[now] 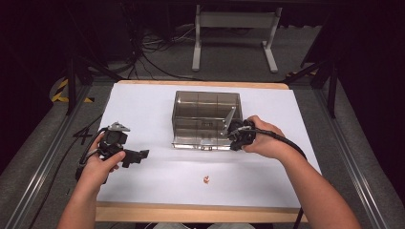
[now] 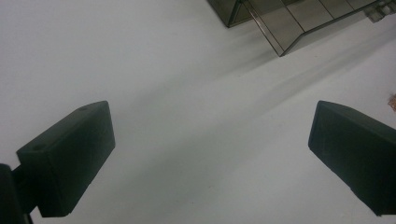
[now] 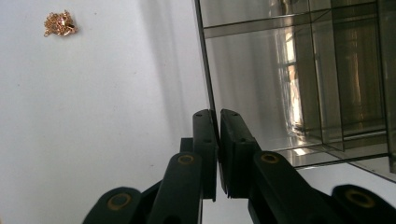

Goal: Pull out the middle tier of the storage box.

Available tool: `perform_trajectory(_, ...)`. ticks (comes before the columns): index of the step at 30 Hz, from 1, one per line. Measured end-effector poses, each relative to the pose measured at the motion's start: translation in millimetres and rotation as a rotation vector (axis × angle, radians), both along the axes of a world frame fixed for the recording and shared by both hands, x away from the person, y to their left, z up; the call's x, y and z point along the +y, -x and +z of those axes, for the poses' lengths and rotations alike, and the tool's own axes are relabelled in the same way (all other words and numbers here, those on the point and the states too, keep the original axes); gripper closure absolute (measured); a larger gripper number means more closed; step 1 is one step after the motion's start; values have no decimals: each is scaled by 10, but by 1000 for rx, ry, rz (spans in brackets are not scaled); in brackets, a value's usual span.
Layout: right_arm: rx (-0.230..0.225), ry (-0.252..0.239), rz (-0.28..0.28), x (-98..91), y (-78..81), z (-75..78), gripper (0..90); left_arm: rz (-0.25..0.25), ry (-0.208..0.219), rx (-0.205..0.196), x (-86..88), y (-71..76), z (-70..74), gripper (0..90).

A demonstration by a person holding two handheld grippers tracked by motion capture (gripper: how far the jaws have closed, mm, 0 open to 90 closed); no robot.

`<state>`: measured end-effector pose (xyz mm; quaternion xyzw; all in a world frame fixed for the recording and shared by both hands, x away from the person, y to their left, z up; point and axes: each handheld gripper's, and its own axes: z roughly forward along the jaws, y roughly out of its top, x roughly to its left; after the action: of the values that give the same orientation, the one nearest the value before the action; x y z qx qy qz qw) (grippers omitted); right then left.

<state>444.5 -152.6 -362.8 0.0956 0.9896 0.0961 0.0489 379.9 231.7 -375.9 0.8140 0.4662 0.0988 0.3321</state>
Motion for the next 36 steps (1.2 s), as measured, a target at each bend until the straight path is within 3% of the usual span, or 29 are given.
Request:
perform_trajectory(15, 2, 9, -11, 4, 20, -15, 840, 0, 1, 2, 3, -1, -1, 12)
perform_trajectory(29, -50, -56, -37, 9, 118, 187, 750, 1, 3, 4, 10, -4, -1, 12)
perform_trajectory(36, -43, -88, -75, 36, 199, 274, 723, 2, 5, 2, 13, -6, 2, 12)
